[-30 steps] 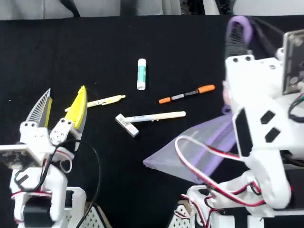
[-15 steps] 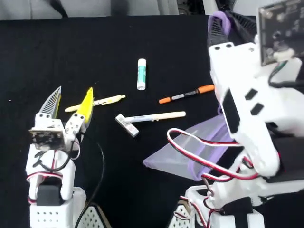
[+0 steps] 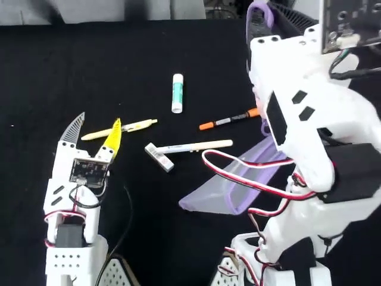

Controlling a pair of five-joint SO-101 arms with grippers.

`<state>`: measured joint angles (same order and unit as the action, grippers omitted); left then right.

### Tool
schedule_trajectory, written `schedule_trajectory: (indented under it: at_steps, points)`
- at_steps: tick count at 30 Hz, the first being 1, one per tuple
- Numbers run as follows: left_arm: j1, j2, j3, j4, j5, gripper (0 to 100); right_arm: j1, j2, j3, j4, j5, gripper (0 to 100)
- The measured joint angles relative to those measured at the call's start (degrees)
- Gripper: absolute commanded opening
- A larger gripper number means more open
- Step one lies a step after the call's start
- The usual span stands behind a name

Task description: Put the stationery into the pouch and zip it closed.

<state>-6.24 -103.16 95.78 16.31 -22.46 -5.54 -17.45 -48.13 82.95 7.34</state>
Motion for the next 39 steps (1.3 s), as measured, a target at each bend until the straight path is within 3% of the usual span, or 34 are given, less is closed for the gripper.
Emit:
schedule_trajectory:
  at_steps: [6, 14, 22, 32, 39]
  points:
    - [0.00, 8.62, -5.36, 0.00, 4.22, 27, -0.18, 0.00, 0.35, -2.02, -5.19, 1.1]
    - [0.00, 39.82, -26.90, 0.00, 5.71, 27, -0.18, 0.00, 0.35, -3.08, -6.68, 1.1]
    - [0.70, 73.41, -44.66, 0.00, -3.43, 27, -0.18, 0.00, 4.66, -7.47, -6.86, 1.1]
    - [6.33, 83.87, -49.76, -0.35, -10.46, 27, -0.18, 0.09, 9.58, -12.04, -6.86, 1.1]
    - [7.12, 96.09, -57.32, -0.35, -11.16, 27, -0.18, 0.09, 10.37, -13.63, -6.86, 1.1]
